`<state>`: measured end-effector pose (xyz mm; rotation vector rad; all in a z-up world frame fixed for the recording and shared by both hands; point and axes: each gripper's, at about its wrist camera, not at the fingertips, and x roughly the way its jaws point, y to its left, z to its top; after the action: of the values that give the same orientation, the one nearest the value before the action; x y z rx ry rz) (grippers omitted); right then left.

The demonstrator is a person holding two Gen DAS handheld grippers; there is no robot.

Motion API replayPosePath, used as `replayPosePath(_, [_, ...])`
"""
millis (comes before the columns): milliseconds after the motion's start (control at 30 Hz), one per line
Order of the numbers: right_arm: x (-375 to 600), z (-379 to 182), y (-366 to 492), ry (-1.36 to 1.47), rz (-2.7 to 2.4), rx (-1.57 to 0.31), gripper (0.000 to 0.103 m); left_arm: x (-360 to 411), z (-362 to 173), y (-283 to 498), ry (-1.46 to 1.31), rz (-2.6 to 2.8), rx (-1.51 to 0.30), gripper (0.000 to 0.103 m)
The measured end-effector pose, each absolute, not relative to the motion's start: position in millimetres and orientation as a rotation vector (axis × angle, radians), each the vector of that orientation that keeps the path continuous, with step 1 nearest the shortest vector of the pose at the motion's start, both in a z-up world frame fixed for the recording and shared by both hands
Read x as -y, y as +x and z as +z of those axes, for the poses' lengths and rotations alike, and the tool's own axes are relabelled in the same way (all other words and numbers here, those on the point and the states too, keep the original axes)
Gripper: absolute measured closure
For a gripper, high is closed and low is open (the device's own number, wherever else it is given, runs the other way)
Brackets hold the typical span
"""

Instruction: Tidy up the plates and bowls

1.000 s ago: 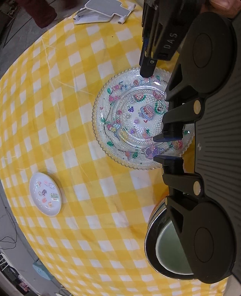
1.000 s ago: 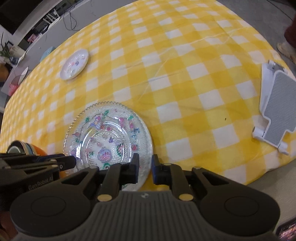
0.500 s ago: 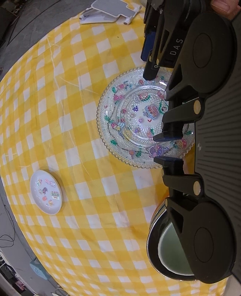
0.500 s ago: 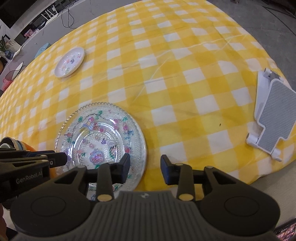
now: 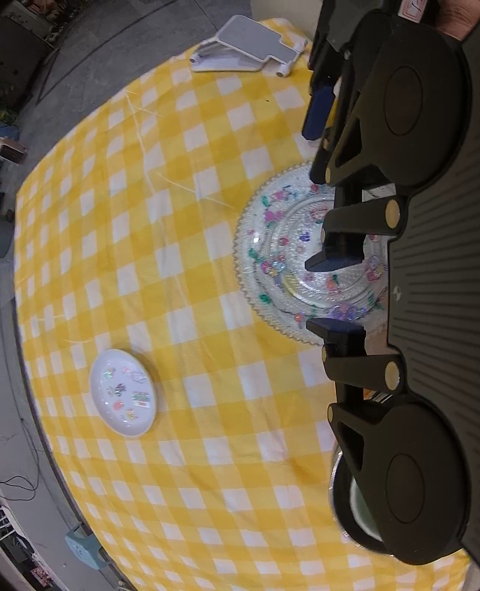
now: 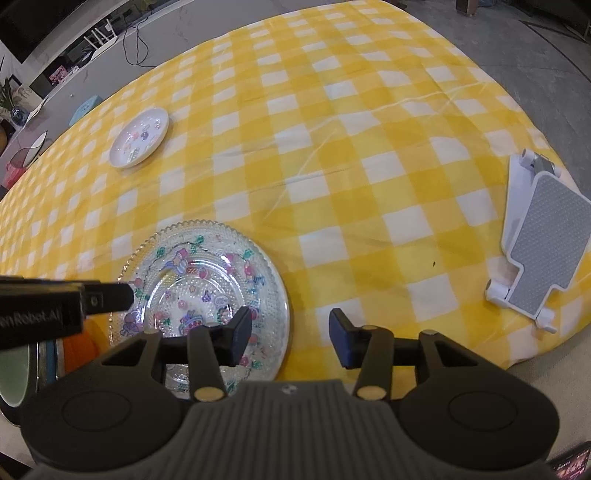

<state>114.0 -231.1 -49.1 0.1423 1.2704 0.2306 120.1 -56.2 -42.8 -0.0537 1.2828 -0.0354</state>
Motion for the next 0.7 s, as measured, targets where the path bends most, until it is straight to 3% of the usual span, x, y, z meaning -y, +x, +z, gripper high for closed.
replayPosePath(267, [228.9,-48.3,112.5,0.128,0.238,-1.26,0.054,43.0,-39.4,123.7,-0.086,-0.022,-1.272,0.064])
replayPosePath(567, [226.0,-42.8,113.5,0.107,0.228,-1.217,0.052,31.7,-34.1,125.2,-0.092,-0.007,-1.256,0.048])
replayPosePath(700, [219.4,-38.5,114.4,0.074,0.233,-1.179,0.051,18.0,-27.2,122.8,-0.071,0.008,-1.217,0.047])
